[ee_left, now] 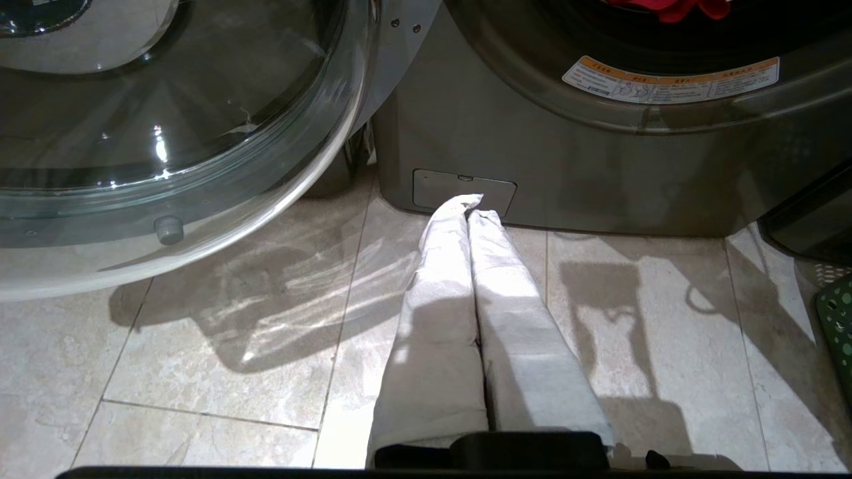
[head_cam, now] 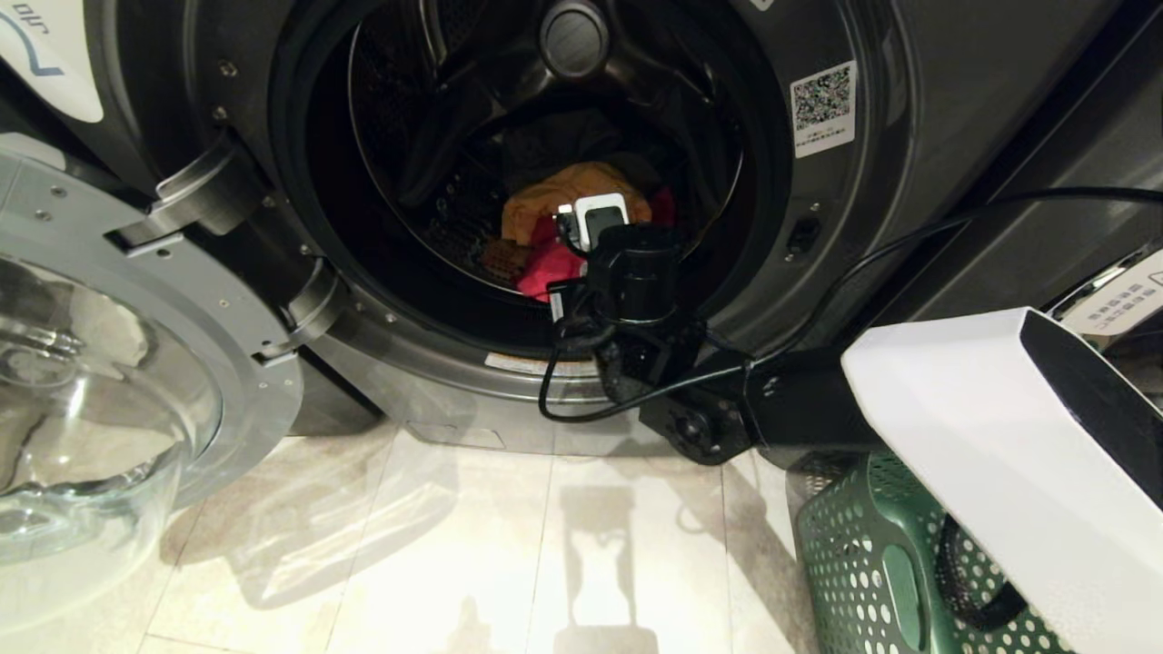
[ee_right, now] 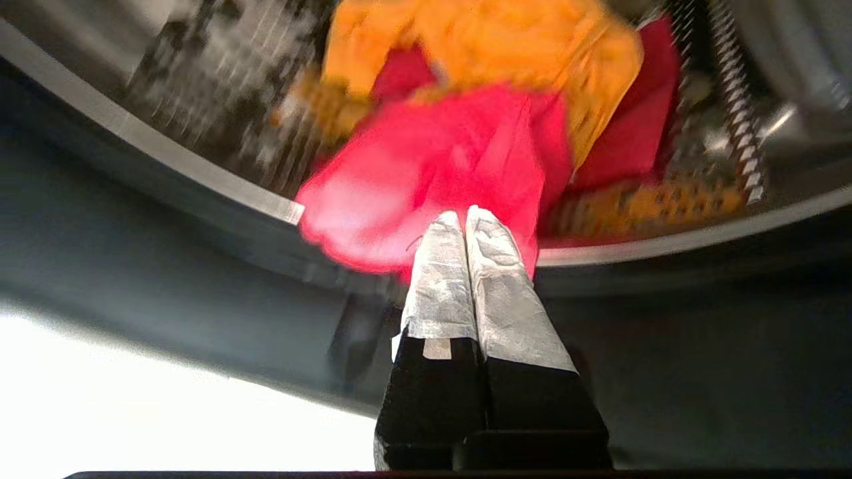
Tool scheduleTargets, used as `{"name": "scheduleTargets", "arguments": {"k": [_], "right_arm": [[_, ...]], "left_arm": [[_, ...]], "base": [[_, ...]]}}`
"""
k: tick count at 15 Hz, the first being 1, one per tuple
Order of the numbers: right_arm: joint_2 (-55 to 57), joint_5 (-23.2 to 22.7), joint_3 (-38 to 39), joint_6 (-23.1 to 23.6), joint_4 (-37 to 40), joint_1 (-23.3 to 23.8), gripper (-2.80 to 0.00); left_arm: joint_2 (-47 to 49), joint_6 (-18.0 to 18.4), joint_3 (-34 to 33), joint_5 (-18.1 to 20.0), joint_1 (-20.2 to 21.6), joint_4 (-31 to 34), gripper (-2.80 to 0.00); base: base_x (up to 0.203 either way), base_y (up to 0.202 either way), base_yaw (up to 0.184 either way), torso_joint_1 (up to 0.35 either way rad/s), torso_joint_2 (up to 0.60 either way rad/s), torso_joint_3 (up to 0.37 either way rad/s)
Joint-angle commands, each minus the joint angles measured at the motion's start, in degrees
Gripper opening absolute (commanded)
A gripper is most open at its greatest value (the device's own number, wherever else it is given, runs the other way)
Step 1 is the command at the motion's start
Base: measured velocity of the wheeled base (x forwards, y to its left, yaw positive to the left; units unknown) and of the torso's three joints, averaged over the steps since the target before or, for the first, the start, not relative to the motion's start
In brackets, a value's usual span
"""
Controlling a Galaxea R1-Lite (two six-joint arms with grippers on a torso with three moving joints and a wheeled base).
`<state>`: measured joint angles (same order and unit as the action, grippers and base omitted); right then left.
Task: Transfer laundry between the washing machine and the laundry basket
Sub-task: Pick a cloth and place it into the basket
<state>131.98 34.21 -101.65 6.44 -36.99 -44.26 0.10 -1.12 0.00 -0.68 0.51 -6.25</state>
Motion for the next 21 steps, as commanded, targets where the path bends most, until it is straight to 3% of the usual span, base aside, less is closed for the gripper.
{"name": "scheduleTargets", "arguments": {"k": [1, 5, 9, 13, 16, 21], "right_arm": [[-6.50, 0.17, 7.98, -0.19, -0.27, -2.49, -2.80], [-19.60, 0.10, 23.21, -0.88, -0.33, -5.84, -2.80], [-39.70, 0.00, 43.75, -1.38, -0.24, -7.70, -2.80], [-63.48, 0.02, 64.13, -1.49, 2.87, -5.52, -2.80], [-76.82, 0.06, 79.16, -1.53, 4.35, 4.92, -2.80], [-86.76, 0.06, 88.36, -1.43, 5.04, 31.16, -2.80]], "left_arm": [[0.08, -0.02, -2.29, -0.02, 0.02, -0.07, -2.80], [0.01, 0.02, -2.29, -0.02, 0.02, -0.04, -2.80], [-0.01, 0.33, -2.29, 0.07, 0.02, -0.07, -2.80], [-0.01, 0.58, -2.29, 0.07, 0.02, -0.07, -2.80], [0.08, 1.03, -2.29, 0.16, 0.02, -0.07, -2.80], [0.05, 1.39, -2.29, 0.42, 0.02, 0.01, -2.80]], "base": [[0.000, 0.000, 0.000, 0.000, 0.00, 0.000], [0.000, 0.000, 0.000, 0.000, 0.00, 0.000], [0.000, 0.000, 0.000, 0.000, 0.00, 0.000], [0.000, 0.000, 0.000, 0.000, 0.00, 0.000], [0.000, 0.000, 0.000, 0.000, 0.00, 0.000], [0.000, 0.000, 0.000, 0.000, 0.00, 0.000]]}}
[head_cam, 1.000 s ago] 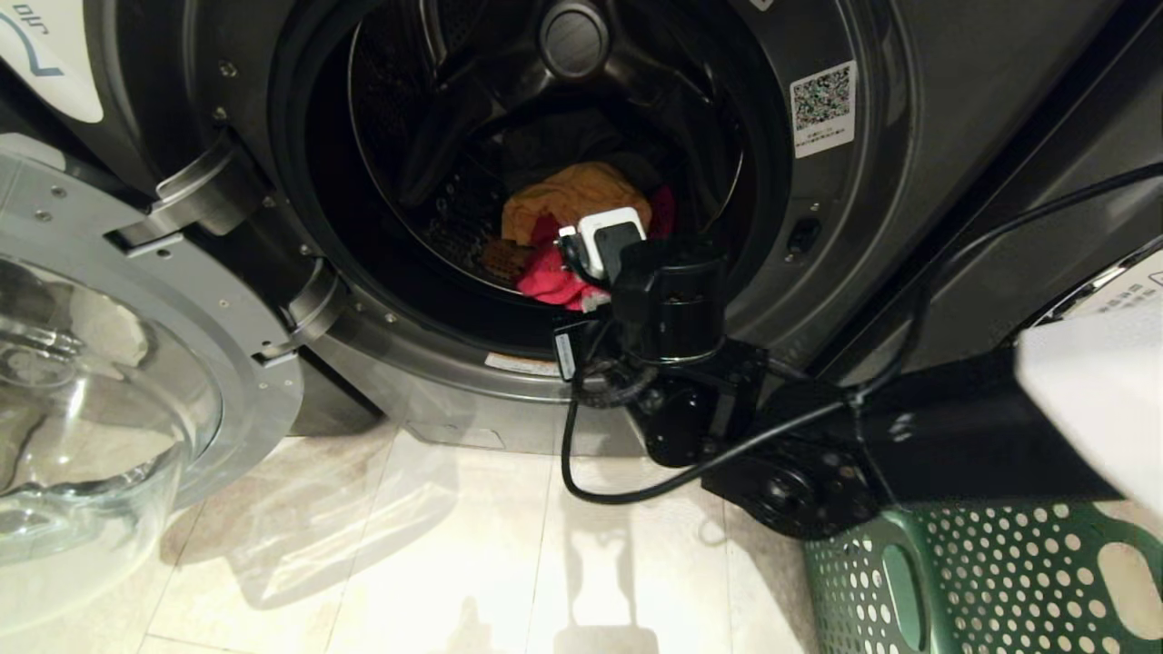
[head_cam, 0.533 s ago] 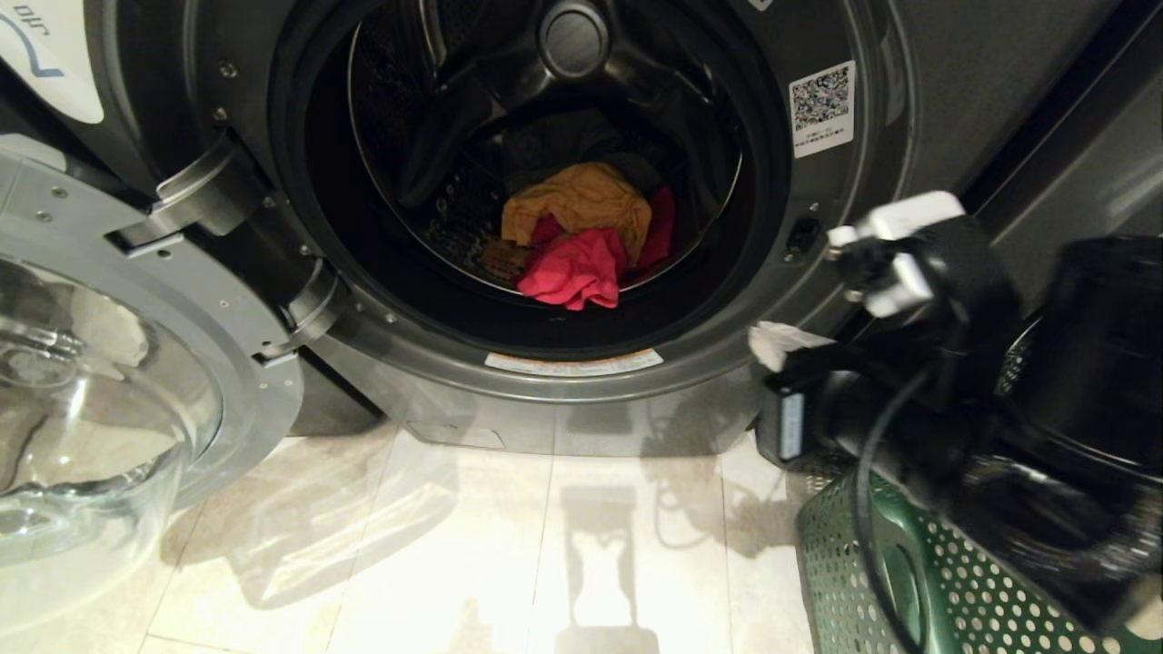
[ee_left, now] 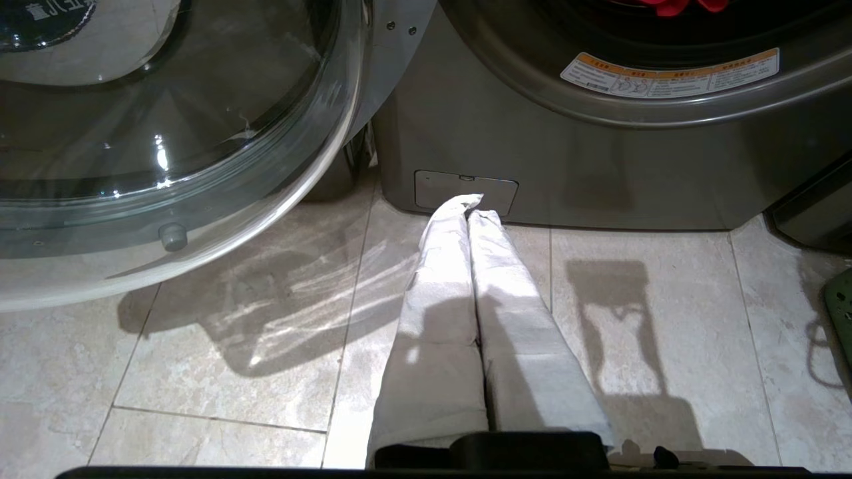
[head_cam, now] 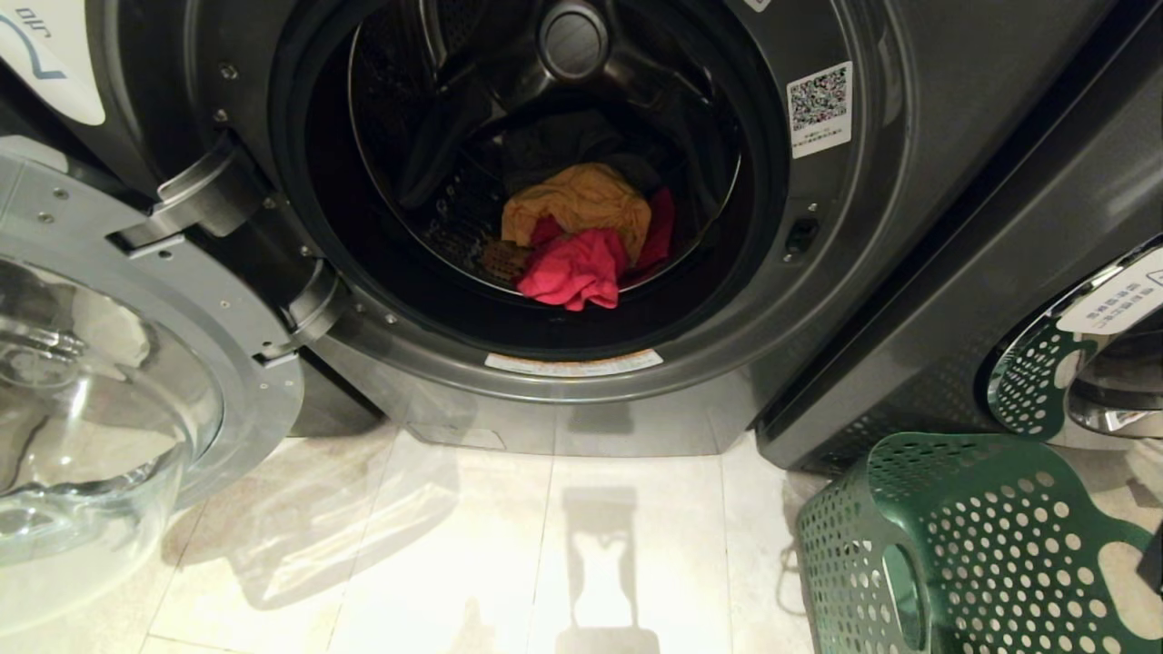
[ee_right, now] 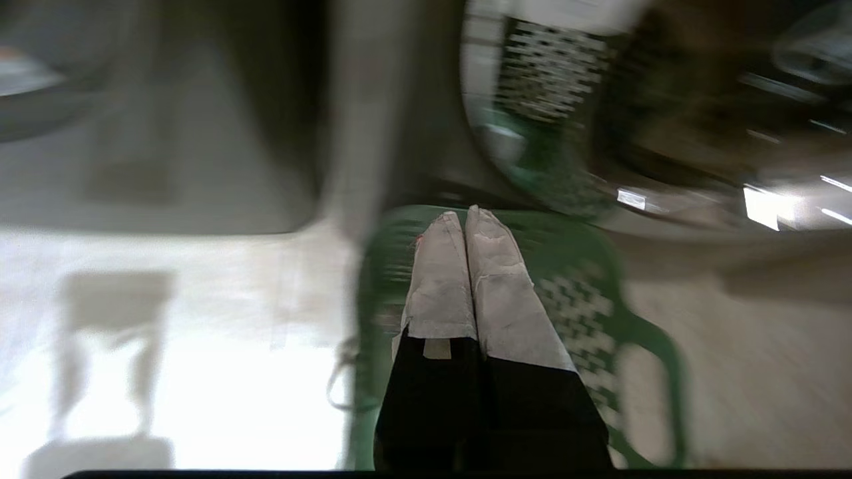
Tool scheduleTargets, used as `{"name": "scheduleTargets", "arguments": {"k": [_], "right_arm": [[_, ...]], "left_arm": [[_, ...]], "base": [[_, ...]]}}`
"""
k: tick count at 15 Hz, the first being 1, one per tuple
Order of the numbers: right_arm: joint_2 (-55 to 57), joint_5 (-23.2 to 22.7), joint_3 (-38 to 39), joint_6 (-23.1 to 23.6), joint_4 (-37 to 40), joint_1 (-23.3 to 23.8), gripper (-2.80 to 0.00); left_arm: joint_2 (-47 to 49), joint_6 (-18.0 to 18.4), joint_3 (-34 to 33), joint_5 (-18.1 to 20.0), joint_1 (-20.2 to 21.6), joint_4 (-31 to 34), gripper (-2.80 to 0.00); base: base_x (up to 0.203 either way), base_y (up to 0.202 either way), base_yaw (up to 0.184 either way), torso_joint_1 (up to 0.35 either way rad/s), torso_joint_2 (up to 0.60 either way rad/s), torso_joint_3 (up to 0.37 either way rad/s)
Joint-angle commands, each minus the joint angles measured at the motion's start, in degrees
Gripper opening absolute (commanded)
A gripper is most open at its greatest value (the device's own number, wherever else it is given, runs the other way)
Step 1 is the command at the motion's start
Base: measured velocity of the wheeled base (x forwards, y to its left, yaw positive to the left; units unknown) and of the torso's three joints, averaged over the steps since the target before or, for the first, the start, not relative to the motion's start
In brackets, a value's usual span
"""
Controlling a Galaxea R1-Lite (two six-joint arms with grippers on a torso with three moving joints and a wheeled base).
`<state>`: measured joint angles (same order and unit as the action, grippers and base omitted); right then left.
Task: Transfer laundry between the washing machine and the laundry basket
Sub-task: Pick a cloth and place it into the basket
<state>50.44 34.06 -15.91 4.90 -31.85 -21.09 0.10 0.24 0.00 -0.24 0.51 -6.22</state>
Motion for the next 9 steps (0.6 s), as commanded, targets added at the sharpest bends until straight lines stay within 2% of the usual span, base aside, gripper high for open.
{"name": "scheduleTargets", "arguments": {"k": [1, 2, 3, 5, 9], "right_arm": [[-7.12, 0.10, 5.06, 0.20, 0.18, 12.85, -2.80], [-9.17, -0.26, 8.96, 0.25, 0.74, 15.80, -2.80], [-11.48, -1.87, 11.56, 0.23, 1.38, 16.42, -2.80], [-18.71, -10.60, 14.50, 0.28, 5.15, 16.13, -2.80], [-35.04, -23.87, 15.04, -0.49, 21.75, 16.02, -2.80]], "left_arm": [[0.07, 0.02, -2.29, -0.02, 0.02, -0.10, -2.80], [0.08, 0.02, -2.29, -0.02, 0.02, -0.11, -2.80], [-0.01, -0.07, -2.29, -0.10, 0.02, -0.11, -2.80], [-0.01, -0.33, -2.29, -0.37, 0.02, -0.20, -2.80], [0.04, -0.20, -2.29, -0.20, 0.02, -0.16, -2.80]], "base": [[0.000, 0.000, 0.000, 0.000, 0.00, 0.000], [0.000, 0.000, 0.000, 0.000, 0.00, 0.000], [0.000, 0.000, 0.000, 0.000, 0.00, 0.000], [0.000, 0.000, 0.000, 0.000, 0.00, 0.000], [0.000, 0.000, 0.000, 0.000, 0.00, 0.000]]}}
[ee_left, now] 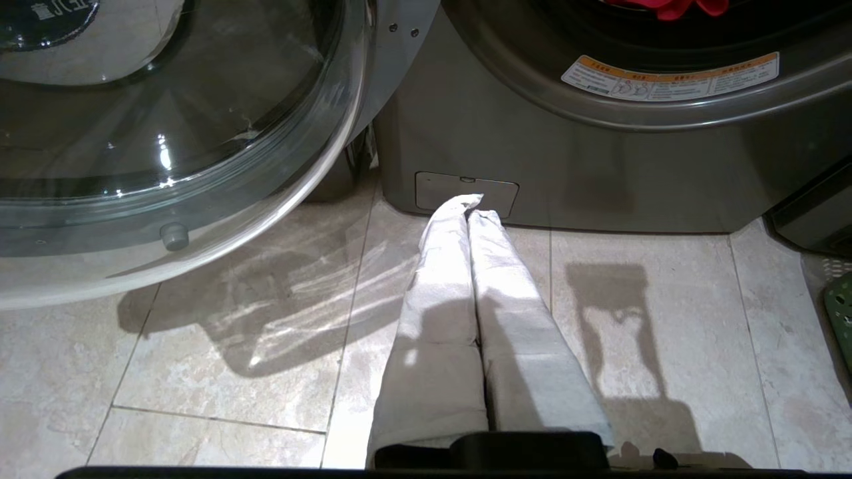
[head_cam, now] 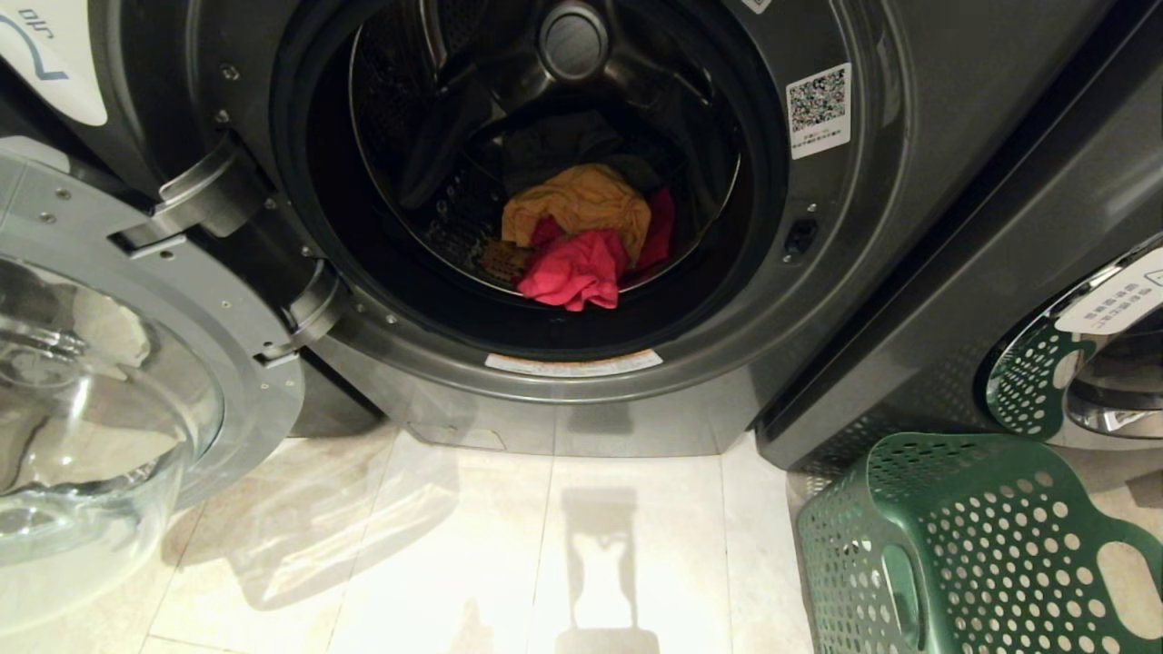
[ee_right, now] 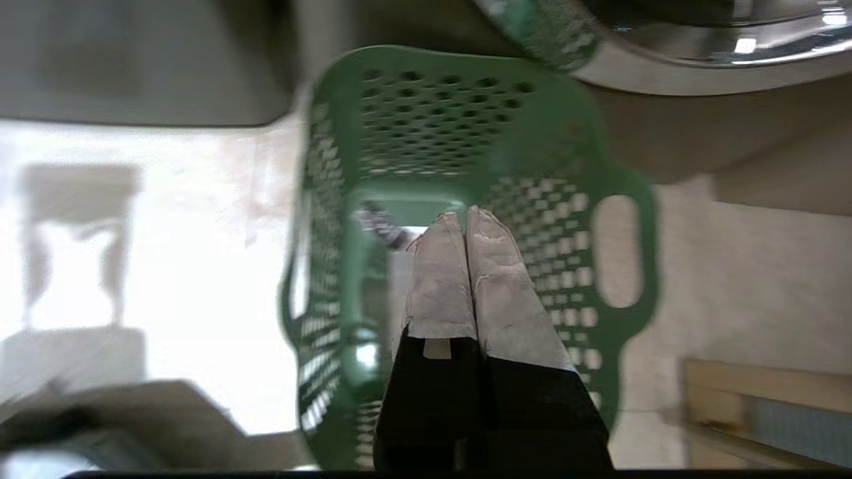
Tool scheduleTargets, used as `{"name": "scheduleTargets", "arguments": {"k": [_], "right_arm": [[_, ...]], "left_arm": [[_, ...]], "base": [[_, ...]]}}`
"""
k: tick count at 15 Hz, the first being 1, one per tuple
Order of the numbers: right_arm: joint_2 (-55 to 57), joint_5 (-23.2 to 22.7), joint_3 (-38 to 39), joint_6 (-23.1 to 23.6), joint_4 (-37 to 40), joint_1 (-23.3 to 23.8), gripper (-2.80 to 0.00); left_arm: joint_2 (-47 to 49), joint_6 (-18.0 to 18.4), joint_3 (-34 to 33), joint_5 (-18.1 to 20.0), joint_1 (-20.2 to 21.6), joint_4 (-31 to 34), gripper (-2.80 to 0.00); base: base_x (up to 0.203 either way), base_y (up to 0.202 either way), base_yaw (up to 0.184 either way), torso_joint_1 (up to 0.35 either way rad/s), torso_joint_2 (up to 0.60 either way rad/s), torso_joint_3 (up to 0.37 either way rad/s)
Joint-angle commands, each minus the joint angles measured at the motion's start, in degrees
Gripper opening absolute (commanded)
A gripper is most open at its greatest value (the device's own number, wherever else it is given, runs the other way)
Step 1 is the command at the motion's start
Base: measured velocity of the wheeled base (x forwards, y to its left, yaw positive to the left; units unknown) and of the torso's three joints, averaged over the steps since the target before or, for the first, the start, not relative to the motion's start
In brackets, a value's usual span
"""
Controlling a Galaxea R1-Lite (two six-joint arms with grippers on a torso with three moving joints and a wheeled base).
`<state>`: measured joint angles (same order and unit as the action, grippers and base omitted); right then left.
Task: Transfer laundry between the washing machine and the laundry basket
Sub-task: Pick a cloth and place it into the basket
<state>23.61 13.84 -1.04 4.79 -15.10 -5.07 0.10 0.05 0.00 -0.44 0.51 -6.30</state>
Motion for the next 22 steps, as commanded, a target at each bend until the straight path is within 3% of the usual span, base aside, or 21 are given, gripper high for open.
{"name": "scheduleTargets", "arguments": {"k": [1, 2, 3, 6, 8, 12, 22], "right_arm": [[-8.67, -10.34, 0.37, -1.63, 11.64, -0.01, -2.80], [-8.16, -14.09, 0.04, -2.11, 17.26, -0.12, -2.80], [-7.55, -14.74, -0.85, -2.03, 20.05, -0.12, -2.80], [-6.55, -14.15, -1.21, 0.94, 20.72, 5.16, -2.80], [-9.68, -14.06, -0.36, 0.30, 18.78, 7.26, -2.80], [-23.05, -15.88, -0.21, 0.86, 18.43, 5.22, -2.80], [-23.61, -15.16, -0.11, -0.40, 17.82, 4.72, -2.80]], "left_arm": [[0.07, -0.21, -2.29, -0.17, 0.02, -0.03, -2.80], [-0.01, -0.89, -2.29, -0.17, 0.02, -0.03, -2.80], [-0.01, -1.28, -2.29, -0.26, 0.02, -0.03, -2.80], [-0.01, -1.19, -2.29, -0.26, 0.02, -0.11, -2.80], [-0.01, -1.19, -2.29, -0.18, 0.02, -0.06, -2.80], [-0.01, -1.19, -2.29, -0.26, 0.02, -0.03, -2.80], [-0.01, -1.10, -2.29, -0.17, 0.02, -0.03, -2.80]], "base": [[0.000, 0.000, 0.000, 0.000, 0.00, 0.000], [0.000, 0.000, 0.000, 0.000, 0.00, 0.000], [0.000, 0.000, 0.000, 0.000, 0.00, 0.000], [0.000, 0.000, 0.000, 0.000, 0.00, 0.000], [0.000, 0.000, 0.000, 0.000, 0.00, 0.000], [0.000, 0.000, 0.000, 0.000, 0.00, 0.000], [0.000, 0.000, 0.000, 0.000, 0.00, 0.000]]}}
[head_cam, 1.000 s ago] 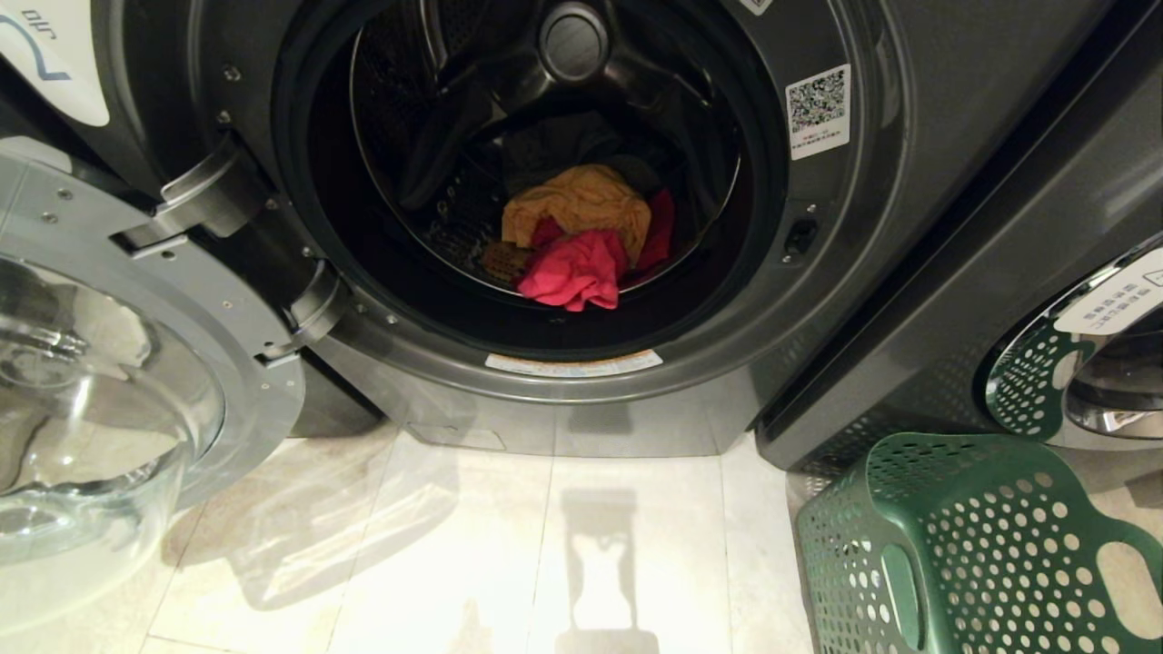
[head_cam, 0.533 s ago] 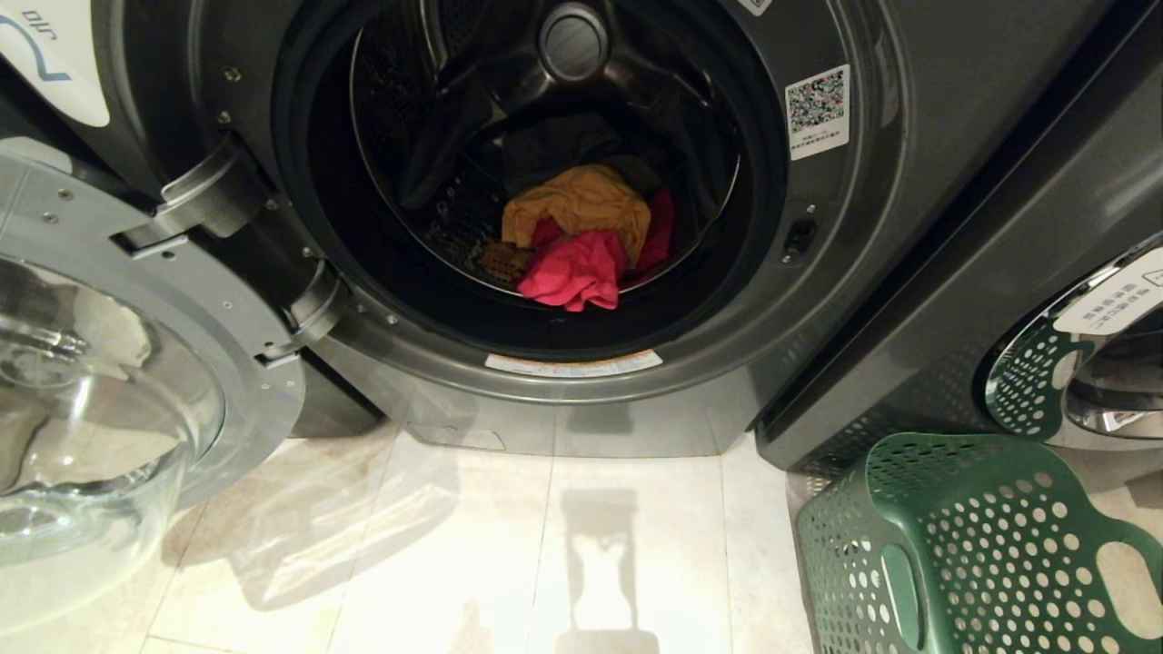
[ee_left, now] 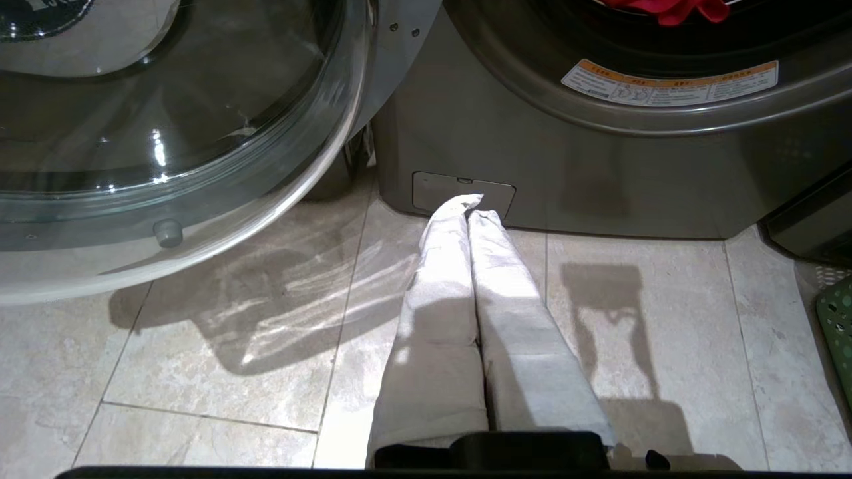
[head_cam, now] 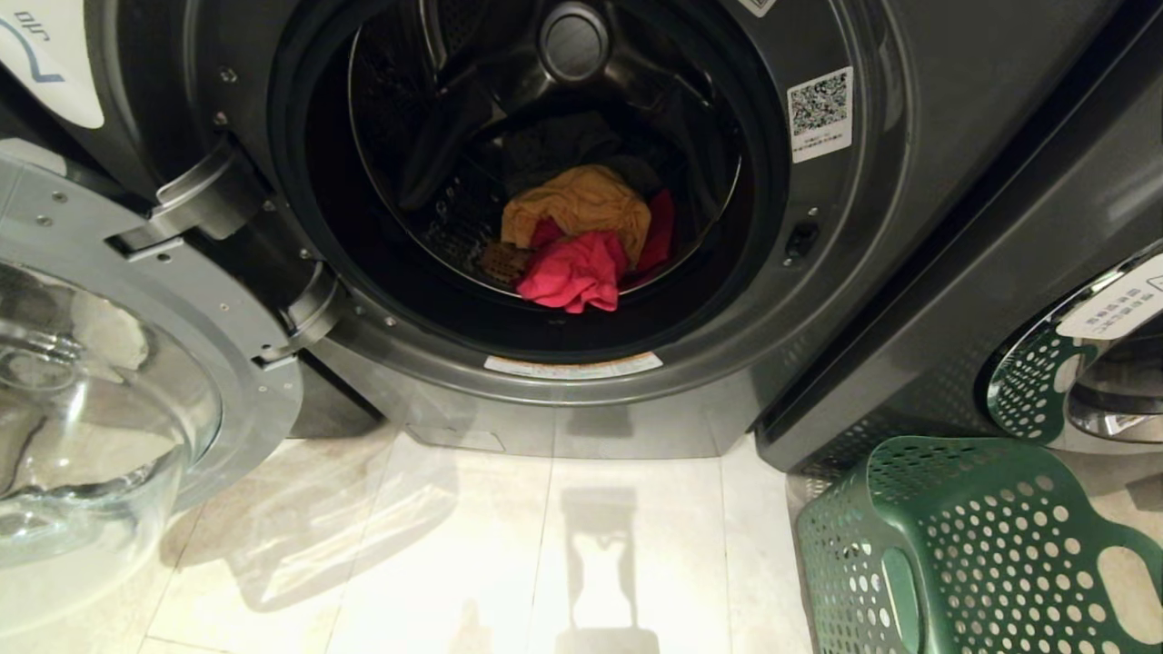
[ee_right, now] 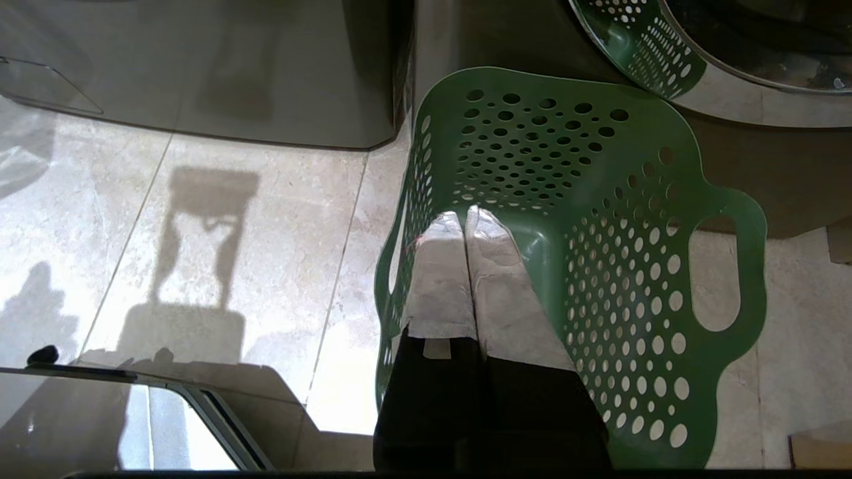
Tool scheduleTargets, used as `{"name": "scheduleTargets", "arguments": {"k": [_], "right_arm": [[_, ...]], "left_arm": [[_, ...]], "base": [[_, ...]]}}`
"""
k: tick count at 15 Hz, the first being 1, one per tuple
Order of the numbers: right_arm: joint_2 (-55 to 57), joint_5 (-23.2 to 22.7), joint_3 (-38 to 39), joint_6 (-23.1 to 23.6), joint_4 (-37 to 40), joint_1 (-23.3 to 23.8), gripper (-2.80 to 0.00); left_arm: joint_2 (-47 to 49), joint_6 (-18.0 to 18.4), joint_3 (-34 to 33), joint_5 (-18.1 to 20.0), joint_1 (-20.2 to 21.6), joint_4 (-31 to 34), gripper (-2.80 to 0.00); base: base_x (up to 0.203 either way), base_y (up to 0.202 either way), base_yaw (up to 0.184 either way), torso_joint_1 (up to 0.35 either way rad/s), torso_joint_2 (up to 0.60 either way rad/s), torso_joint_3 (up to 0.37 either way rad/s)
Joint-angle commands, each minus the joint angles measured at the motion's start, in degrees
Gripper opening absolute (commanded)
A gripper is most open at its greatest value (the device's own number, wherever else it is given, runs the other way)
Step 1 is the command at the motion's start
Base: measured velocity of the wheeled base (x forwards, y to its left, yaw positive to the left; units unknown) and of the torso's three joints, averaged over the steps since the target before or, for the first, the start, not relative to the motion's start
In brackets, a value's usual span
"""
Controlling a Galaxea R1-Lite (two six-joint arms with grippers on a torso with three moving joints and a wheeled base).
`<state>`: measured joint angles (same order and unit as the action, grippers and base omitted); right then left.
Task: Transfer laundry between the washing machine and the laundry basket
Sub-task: Pick a cloth and place it into the basket
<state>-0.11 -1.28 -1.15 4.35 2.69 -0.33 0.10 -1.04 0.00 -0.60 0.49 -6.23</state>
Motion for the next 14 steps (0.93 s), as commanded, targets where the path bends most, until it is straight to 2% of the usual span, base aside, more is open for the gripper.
{"name": "scheduleTargets", "arguments": {"k": [1, 11, 14], "right_arm": [[0.11, -0.04, 0.00, 0.04, 0.03, -0.02, -2.80], [0.11, -0.29, 0.04, 0.16, -0.05, -0.02, -2.80], [0.11, -0.04, 0.27, 0.31, -0.23, -0.02, -2.80]], "left_arm": [[-0.01, -0.02, -2.29, -0.02, 0.04, -0.10, -2.80], [-0.01, -0.08, -2.29, -0.02, 0.04, -0.10, -2.80], [0.00, -0.02, -2.29, -0.02, 0.04, -0.10, -2.80]], "base": [[0.000, 0.000, 0.000, 0.000, 0.00, 0.000], [0.000, 0.173, -0.003, 0.003, 0.00, 0.003], [0.000, 0.065, 0.002, 0.003, 0.00, 0.000]]}}
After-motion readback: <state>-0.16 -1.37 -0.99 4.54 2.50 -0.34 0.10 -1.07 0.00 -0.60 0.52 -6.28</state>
